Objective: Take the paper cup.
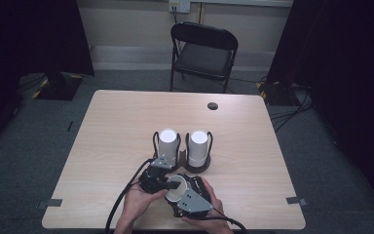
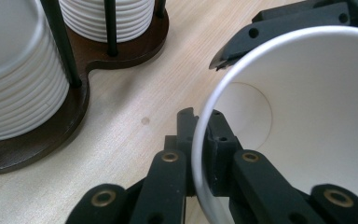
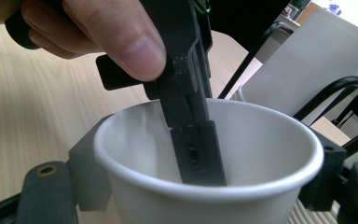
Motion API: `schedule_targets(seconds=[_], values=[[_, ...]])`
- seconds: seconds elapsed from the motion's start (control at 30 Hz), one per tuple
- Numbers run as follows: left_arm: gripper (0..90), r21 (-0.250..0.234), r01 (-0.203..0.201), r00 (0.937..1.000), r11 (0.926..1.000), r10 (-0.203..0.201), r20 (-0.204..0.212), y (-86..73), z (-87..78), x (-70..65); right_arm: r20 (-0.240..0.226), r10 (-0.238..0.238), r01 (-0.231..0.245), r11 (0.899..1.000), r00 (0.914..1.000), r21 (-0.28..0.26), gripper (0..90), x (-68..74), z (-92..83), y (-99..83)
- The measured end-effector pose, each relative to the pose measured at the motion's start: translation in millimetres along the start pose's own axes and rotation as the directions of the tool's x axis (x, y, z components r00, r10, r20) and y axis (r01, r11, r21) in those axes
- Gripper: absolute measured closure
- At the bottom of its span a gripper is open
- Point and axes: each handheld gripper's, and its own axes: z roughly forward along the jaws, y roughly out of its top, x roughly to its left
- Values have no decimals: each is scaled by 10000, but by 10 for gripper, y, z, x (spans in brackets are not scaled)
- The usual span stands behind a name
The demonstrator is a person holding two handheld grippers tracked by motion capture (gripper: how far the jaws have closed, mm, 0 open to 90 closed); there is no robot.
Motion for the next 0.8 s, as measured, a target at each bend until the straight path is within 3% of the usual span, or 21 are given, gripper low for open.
schedule_targets(seconds=[0.27,0.57,0.8], values=[[849,-270,195,9997,9994,-190,172,-10,15,8,-120,216,-216,9998,9997,-34,235,-25,-27,-10],[746,-743,348,9993,9966,-359,-134,-21,-4,28,-75,462,-463,9988,9989,-161,238,-57,-31,-20],[719,-1062,129,9994,9943,-163,-316,-23,-13,0,-162,752,-756,9969,9970,-205,238,-105,-57,-31]])
